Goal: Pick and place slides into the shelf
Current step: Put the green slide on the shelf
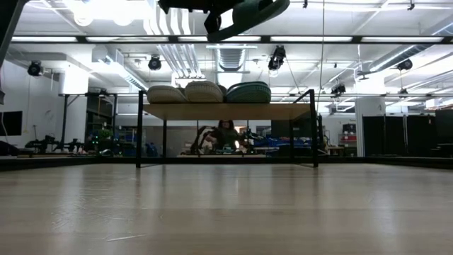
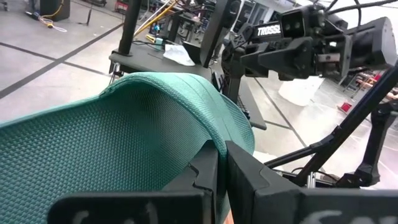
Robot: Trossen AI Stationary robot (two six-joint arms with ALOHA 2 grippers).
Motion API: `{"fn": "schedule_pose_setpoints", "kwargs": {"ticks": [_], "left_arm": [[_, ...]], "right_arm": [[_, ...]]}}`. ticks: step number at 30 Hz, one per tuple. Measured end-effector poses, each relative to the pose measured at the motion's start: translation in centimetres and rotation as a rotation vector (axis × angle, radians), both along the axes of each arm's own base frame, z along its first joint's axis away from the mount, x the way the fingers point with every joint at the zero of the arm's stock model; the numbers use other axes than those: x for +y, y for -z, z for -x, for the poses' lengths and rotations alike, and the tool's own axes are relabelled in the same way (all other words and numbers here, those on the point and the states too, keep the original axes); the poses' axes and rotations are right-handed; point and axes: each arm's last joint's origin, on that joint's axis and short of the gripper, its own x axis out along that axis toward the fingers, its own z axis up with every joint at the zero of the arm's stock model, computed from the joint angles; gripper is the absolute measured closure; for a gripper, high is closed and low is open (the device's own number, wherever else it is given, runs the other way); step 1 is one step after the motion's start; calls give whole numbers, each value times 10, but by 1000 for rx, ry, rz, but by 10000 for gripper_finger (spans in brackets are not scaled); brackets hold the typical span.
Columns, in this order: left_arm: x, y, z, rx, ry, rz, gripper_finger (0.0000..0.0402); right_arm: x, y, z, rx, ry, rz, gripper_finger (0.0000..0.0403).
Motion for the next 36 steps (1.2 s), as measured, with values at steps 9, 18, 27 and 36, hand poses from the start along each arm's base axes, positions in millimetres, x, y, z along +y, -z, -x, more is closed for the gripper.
{"fn": "schedule_pose_setpoints", "kwargs": {"ticks": [9, 18, 27, 36], "left_arm": [[0, 0, 0, -1, 1, -7, 401], [0, 0, 0, -4, 4, -24, 402], [-1, 0, 0, -5, 17, -22, 401], [-10, 0, -3, -13, 131, -12, 402]], "right_arm": [[0, -11, 2, -135, -67, -111, 251], [7, -38, -5, -80, -470, -81, 268], [17, -48, -22, -51, -645, 53, 272], [11, -36, -12, 15, -512, -4, 276]]}}
